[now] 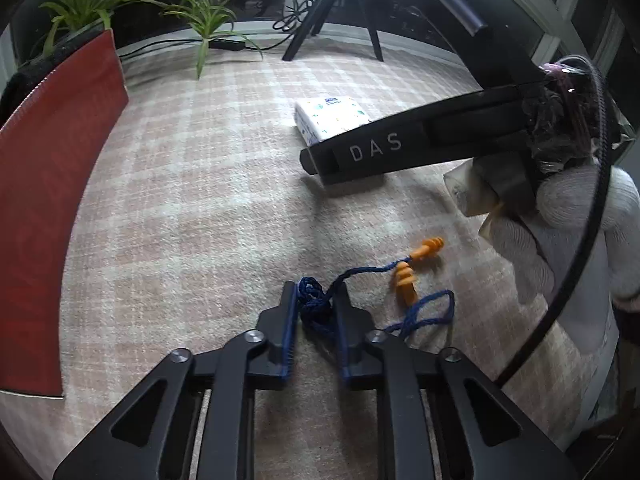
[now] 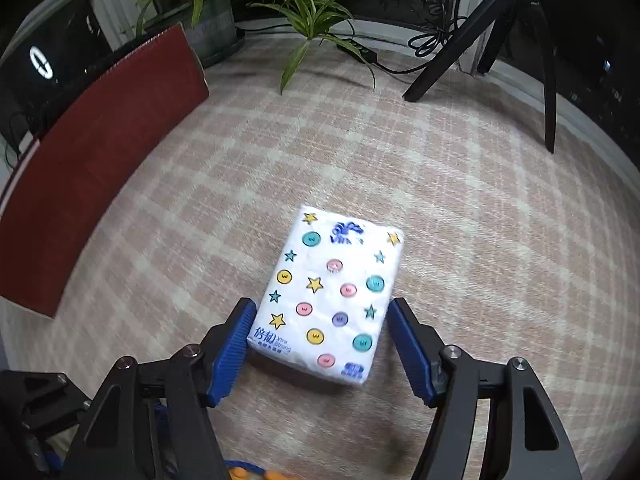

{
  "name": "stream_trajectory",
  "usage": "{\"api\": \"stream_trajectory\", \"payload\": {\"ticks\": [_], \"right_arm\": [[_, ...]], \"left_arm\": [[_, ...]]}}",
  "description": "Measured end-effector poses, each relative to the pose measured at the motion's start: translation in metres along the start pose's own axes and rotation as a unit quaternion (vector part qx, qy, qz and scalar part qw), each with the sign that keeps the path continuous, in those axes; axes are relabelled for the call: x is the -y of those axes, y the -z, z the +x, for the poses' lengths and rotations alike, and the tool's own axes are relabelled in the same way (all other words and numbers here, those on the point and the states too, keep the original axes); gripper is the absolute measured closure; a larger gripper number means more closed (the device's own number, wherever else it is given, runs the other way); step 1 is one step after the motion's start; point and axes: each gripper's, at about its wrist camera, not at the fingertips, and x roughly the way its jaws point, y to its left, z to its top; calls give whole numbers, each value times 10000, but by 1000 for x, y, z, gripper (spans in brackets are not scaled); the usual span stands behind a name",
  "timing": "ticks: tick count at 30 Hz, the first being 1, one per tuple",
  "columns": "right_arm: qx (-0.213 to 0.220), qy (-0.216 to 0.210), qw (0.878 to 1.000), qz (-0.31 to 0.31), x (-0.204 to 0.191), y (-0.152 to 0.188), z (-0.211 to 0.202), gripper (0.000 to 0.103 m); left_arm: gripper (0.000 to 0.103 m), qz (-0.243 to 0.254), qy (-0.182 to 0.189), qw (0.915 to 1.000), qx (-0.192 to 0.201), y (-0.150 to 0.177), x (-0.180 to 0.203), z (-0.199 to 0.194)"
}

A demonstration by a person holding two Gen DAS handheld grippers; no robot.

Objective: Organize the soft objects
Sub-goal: 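Close the right tool on the white tissue pack while the left tool holds the lanyard, then carry the tissue pack with the right tool while the left tool carries the lanyard, release both into the box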

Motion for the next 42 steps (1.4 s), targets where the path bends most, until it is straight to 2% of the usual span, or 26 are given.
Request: {"api": "stream_trajectory", "payload": {"ticks": [1,3,11,22,30,37,42], "right_arm": [[-7,60,10000,-71,0,2,-1,49],[-26,148,9998,-147,3,5,-3,53],[7,-102,9997,223,24,22,-19,55],[456,-377,9979,253,22,27,-74,55],[887,-750,9932,-94,-14,3,-122,55],[1145,-1210,9842,-602,-63,-29,-153,55],[1198,-1501,9767,-954,-106,-46,-159,55]], "left_arm": [[91,7,4,10000,12,1,0,-1],[92,-11,22,10000,19,1,0,0],[95,-394,233,9989,50,4,-13,-13],[95,-741,228,9936,825,-13,-38,-81],[95,-908,96,9842,1520,-29,-62,-149],[95,-1040,-348,9720,2077,-46,-102,-209],[95,-1198,-827,9643,2214,-45,-142,-228]]}}
